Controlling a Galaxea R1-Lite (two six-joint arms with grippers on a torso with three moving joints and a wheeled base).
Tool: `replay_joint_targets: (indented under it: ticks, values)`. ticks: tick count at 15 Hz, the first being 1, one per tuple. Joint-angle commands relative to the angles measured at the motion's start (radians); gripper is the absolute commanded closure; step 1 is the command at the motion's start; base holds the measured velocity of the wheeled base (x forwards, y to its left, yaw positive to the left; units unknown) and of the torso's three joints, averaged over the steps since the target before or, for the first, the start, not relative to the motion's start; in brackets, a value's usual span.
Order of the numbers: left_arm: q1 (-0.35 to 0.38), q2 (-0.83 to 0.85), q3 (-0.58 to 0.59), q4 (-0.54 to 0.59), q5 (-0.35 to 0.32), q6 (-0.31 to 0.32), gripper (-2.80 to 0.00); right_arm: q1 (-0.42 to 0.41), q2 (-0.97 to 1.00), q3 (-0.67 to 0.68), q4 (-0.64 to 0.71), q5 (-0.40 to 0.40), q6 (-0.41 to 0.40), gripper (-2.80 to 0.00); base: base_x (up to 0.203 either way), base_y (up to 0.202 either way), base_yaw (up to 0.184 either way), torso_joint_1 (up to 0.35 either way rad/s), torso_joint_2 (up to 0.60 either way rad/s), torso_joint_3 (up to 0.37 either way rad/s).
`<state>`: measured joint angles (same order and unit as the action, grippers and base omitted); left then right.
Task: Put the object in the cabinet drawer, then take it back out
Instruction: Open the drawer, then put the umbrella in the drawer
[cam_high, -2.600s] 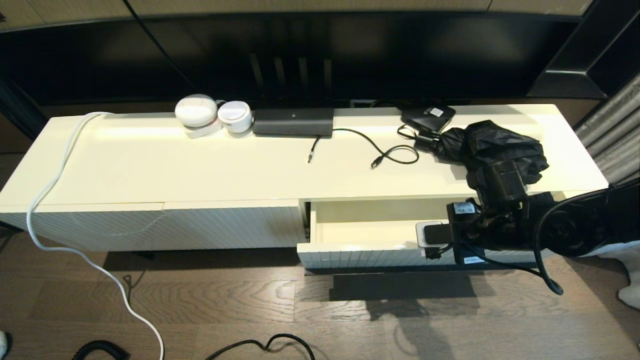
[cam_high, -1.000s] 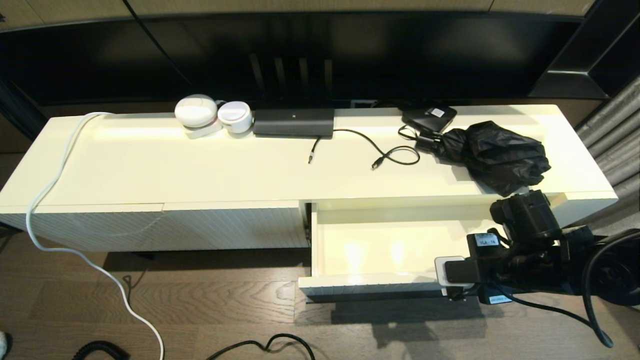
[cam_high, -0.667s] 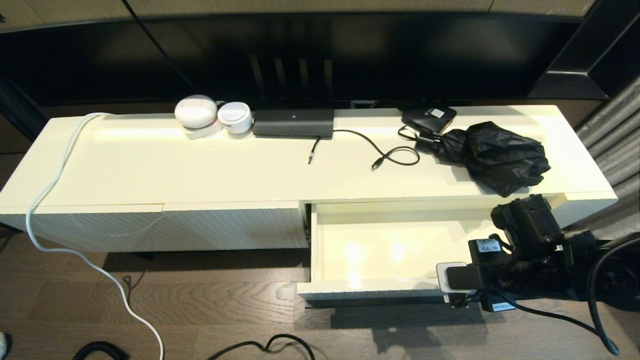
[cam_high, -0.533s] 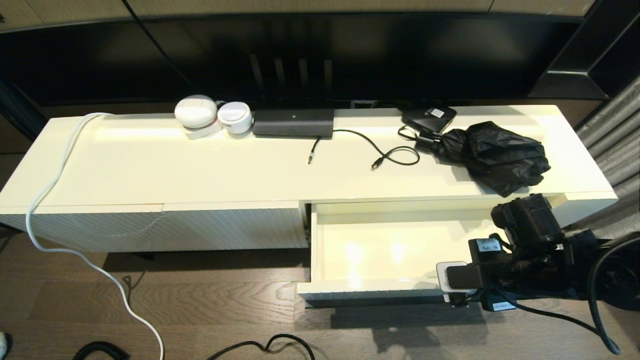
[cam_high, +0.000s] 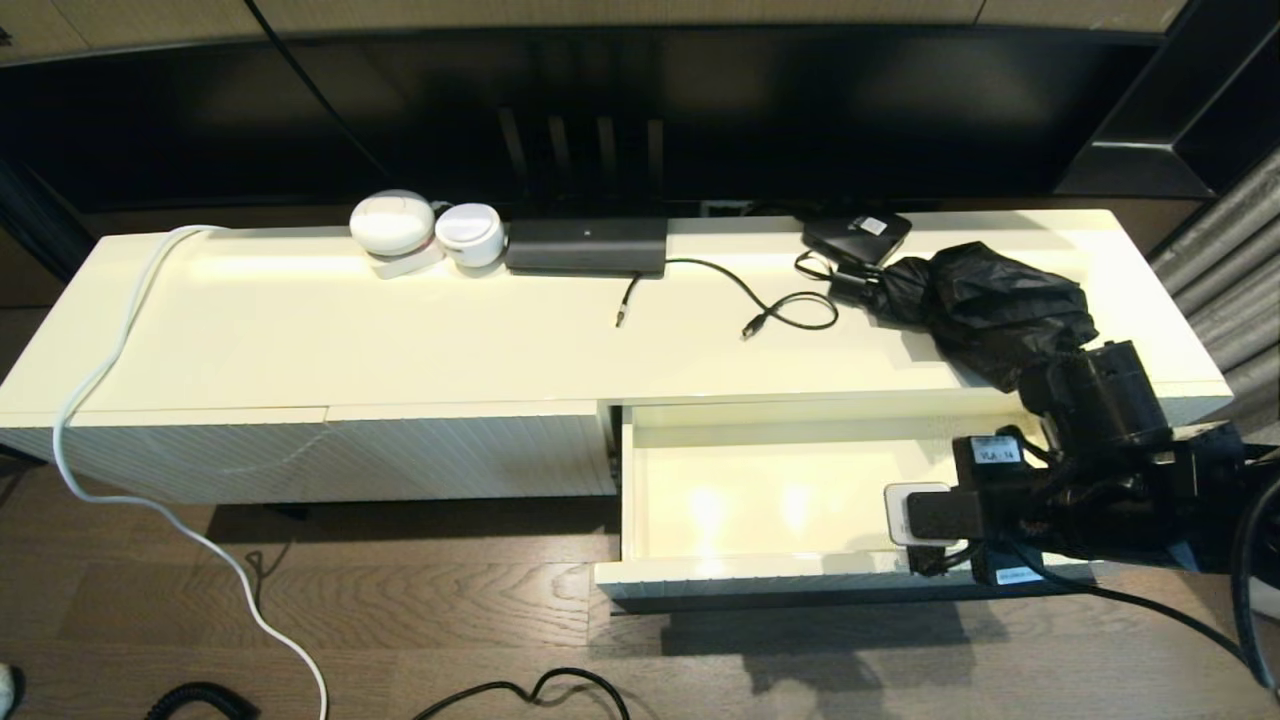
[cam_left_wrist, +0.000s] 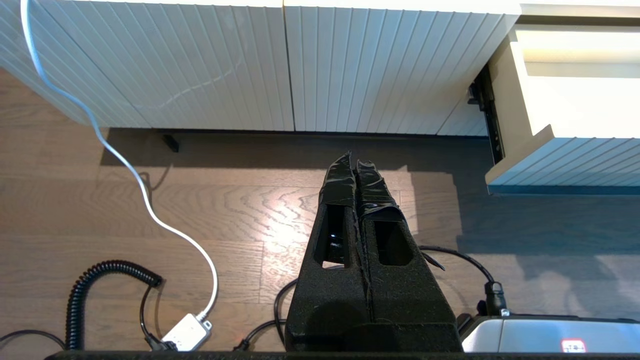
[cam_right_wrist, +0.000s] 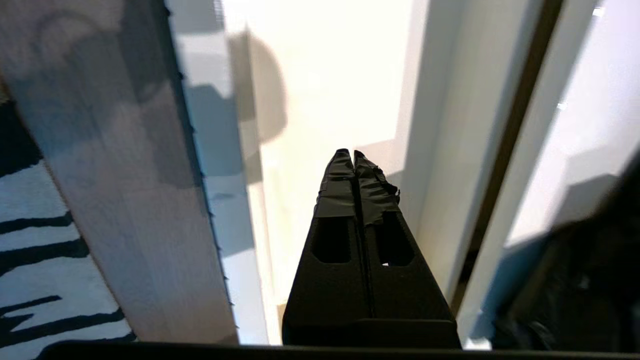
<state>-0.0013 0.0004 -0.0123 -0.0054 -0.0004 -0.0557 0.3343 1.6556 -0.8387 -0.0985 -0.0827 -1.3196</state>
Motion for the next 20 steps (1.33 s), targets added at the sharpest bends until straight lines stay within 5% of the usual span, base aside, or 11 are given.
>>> replay_joint_targets:
  ticks: [1,6,7,12,15,20]
  values:
    - [0.0,0.001,0.0,-0.001,-0.001,-0.001,0.0,0.0,-0.062,-0.015,-0.003,-0.011,-0.007,0.0,0.0,0.0,0.0,0.0,0.0,0.0]
    - [0.001,0.001,0.0,-0.001,0.0,-0.001,0.0,0.0,-0.327,-0.04,0.17,-0.028,-0.013,0.0,0.0,0.0,0.0,0.0,0.0,0.0]
    - [0.0,0.001,0.0,-0.001,-0.001,-0.001,0.0,-0.002,-0.382,-0.049,0.233,-0.033,-0.029,-2.8,0.0,0.0,0.0,0.0,0.0,0.0]
    - [0.001,0.001,0.0,-0.001,0.0,-0.001,0.0,-0.027,-0.428,-0.189,0.454,-0.087,-0.106,-2.8,0.0,0.0,0.0,0.0,0.0,0.0]
    - [0.0,0.001,0.0,-0.001,0.0,-0.001,0.0,-0.084,-0.353,-0.274,0.469,-0.091,-0.181,-2.8,0.0,0.0,0.0,0.0,0.0,0.0]
    - [0.001,0.001,0.0,-0.001,0.0,-0.001,0.0,-0.166,-0.171,-0.399,0.43,-0.092,-0.189,-2.8,0.0,0.0,0.0,0.0,0.0,0.0]
